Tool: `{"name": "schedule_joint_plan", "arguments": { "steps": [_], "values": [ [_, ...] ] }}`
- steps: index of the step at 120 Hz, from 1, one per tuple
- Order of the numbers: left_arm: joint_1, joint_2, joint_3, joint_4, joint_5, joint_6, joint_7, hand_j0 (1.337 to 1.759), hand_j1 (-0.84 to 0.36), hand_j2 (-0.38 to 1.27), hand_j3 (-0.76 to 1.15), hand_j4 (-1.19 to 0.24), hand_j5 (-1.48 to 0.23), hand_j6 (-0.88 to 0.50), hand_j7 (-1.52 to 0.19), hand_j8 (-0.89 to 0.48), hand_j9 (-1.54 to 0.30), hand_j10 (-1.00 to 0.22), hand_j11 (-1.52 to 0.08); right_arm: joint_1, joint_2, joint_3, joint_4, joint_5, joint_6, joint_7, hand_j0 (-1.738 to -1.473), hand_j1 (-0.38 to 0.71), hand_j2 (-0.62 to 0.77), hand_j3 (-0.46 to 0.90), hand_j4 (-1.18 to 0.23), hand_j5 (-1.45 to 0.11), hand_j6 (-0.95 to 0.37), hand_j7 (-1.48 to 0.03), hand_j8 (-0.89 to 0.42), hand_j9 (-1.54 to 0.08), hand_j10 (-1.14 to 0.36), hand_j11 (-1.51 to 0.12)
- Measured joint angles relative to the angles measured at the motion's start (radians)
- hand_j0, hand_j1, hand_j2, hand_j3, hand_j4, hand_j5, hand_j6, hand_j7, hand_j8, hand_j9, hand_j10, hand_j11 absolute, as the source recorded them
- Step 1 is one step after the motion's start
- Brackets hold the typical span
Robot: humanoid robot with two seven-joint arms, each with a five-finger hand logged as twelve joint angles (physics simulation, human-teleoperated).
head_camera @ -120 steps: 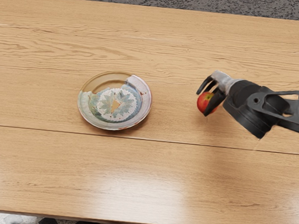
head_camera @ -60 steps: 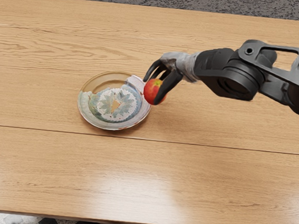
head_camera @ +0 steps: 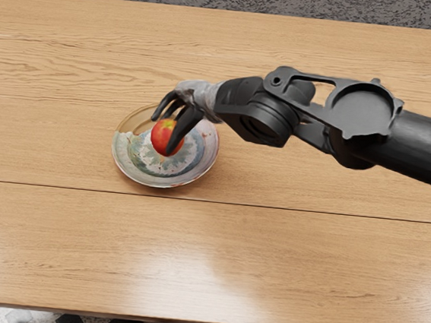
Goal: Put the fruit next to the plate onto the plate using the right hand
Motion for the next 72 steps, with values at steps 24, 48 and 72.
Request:
{"name": "schedule_joint_plan", "arguments": {
  "steps": [24,48,72],
  "values": [
    [0.0,0.0,0.0,0.0,0.0,0.0,0.0,1.658,0.07,0.05,0.0,-0.23,-0.3,-0.23,-0.3,-0.23,-0.3,-0.23,-0.3,-0.007,0.049,0.001,-0.057,-0.052,-0.001,0.009,-1.658,0.33,0.5,0.0,-0.65,-0.92,-0.48,-0.88,-0.4,-0.92,-0.58,-0.91],
    [0.0,0.0,0.0,0.0,0.0,0.0,0.0,1.658,0.07,0.05,0.0,-0.23,-0.3,-0.23,-0.3,-0.23,-0.3,-0.23,-0.3,-0.008,0.057,0.005,-0.066,-0.077,-0.006,0.005,-1.658,0.21,0.19,0.0,-0.51,-0.69,-0.44,-0.68,-0.4,-0.7,-0.49,-0.69],
    [0.0,0.0,0.0,0.0,0.0,0.0,0.0,1.658,0.07,0.05,0.0,-0.23,-0.3,-0.23,-0.3,-0.23,-0.3,-0.23,-0.3,-0.008,0.058,0.006,-0.071,-0.078,-0.013,0.003,-1.658,0.03,0.04,0.0,-0.33,-0.44,-0.31,-0.44,-0.29,-0.44,-0.32,-0.44]
  ]
}}
